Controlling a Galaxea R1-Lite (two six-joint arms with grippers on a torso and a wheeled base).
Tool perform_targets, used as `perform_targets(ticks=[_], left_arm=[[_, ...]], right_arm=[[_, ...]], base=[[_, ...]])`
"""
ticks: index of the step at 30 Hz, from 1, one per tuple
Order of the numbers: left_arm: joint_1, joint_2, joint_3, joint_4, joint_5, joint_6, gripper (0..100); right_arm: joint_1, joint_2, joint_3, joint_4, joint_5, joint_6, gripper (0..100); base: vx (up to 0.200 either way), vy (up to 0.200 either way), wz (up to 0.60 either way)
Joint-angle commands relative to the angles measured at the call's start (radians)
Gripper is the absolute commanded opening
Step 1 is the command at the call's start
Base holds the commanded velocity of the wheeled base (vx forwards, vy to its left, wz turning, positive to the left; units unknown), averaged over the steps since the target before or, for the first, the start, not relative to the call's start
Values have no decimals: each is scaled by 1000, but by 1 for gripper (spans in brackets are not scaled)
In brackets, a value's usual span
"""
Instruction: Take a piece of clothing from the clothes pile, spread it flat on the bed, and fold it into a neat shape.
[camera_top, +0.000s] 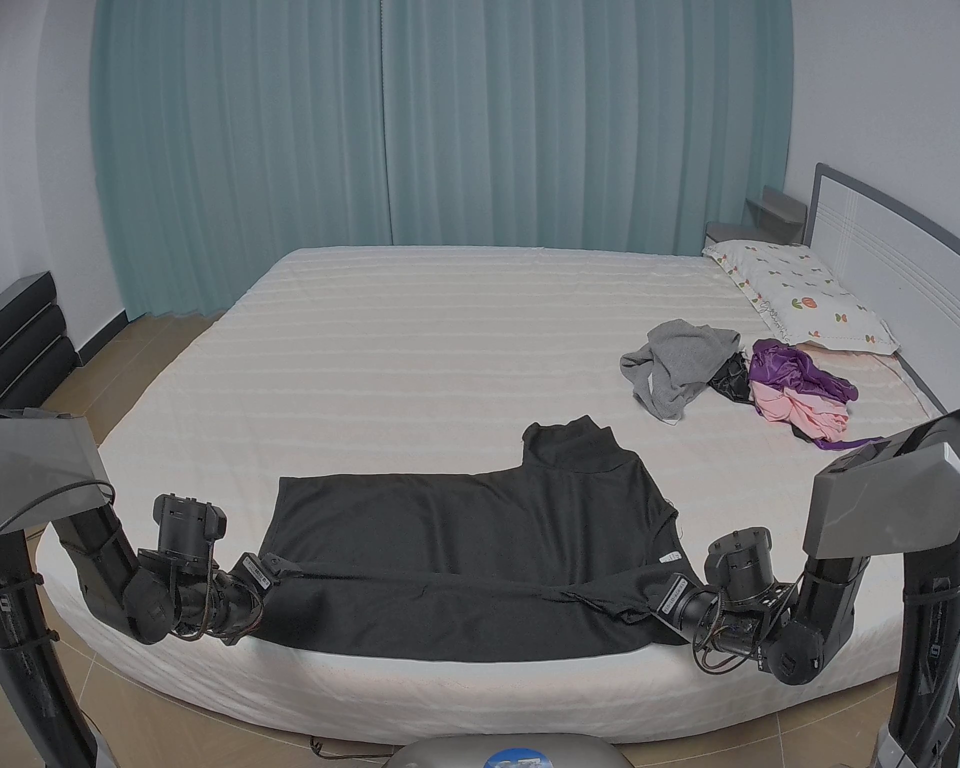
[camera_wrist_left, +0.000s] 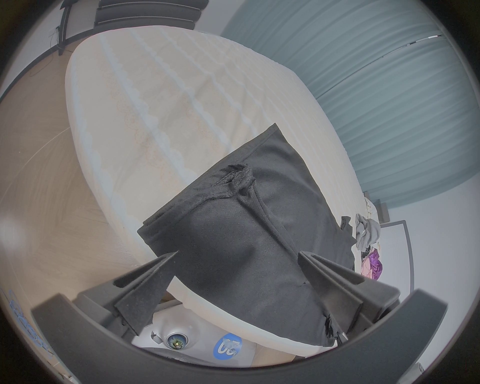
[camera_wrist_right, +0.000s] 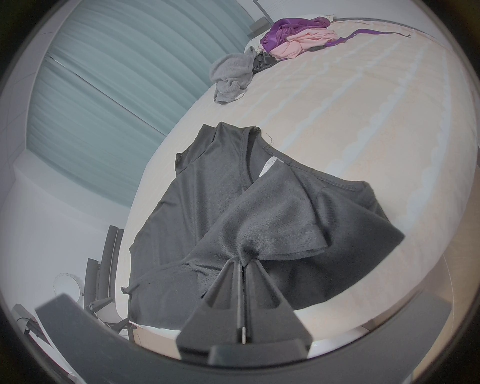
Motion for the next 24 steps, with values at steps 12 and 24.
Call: perform_targets(ticks=[12, 24], left_arm=[[0, 5, 1, -1, 0, -1, 100], [0, 5, 1, -1, 0, -2, 100]], right_arm=[[30, -80, 104, -9, 2, 2, 0], [-11, -126, 187, -88, 14, -6, 100]], base=[[0, 0, 0], [0, 0, 0]])
